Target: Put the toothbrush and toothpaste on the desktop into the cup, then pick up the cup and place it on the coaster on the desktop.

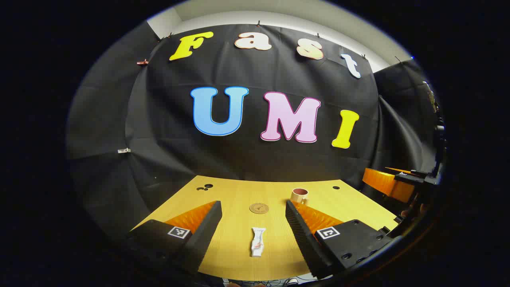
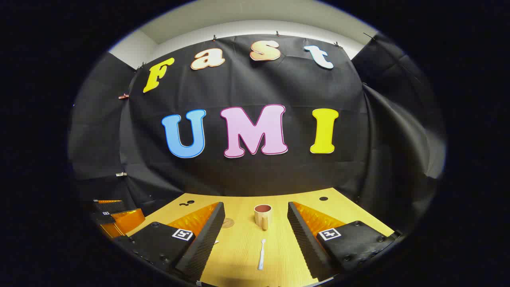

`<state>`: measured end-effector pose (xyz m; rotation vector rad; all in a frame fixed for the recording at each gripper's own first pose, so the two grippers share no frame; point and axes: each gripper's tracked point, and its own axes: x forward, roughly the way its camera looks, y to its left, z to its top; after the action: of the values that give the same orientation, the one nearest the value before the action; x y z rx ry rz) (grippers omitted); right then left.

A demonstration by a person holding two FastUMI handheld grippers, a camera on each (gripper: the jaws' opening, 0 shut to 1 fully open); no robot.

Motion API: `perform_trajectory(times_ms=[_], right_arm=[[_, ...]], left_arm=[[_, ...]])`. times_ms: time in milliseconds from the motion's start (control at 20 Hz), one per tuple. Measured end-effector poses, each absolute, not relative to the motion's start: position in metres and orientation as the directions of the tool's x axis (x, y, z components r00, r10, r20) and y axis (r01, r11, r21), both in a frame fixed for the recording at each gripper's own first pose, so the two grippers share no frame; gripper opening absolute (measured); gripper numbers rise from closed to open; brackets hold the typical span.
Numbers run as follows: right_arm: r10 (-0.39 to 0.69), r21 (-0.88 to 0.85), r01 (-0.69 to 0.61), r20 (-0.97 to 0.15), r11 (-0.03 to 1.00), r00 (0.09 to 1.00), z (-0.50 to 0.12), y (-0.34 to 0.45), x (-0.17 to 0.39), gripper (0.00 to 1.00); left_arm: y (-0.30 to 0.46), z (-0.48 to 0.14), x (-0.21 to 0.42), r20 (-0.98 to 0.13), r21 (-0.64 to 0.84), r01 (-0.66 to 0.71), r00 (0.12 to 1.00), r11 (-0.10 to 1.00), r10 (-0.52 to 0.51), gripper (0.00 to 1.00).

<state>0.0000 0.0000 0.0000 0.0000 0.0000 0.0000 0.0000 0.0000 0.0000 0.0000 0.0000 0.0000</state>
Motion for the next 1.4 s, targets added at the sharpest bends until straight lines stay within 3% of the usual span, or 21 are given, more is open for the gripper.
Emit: perform_trajectory(times_ms=[900, 1150, 1400], right_arm=[[-0.004, 0.032, 0.007, -0.084, 0.999, 0.996, -0.028, -0.028, 0.066, 0.98], [-0.005, 0.026, 0.009, -0.136, 1.0, 0.991, -0.045, -0.036, 0.084, 0.98], [0.025, 0.018, -0.022, -0.216, 1.0, 0.976, -0.067, -0.042, 0.114, 0.98]], left_arm=[[-0.02, -0.023, 0.072, -0.108, 0.006, 0.04, 0.993, 0.999, -0.039, 1.0], [-0.016, -0.062, 0.098, -0.232, 0.045, 0.061, 0.972, 0.997, -0.049, 0.99], [-0.023, -0.135, 0.128, -0.431, -0.106, 0.075, 0.895, 0.992, -0.114, 0.99]])
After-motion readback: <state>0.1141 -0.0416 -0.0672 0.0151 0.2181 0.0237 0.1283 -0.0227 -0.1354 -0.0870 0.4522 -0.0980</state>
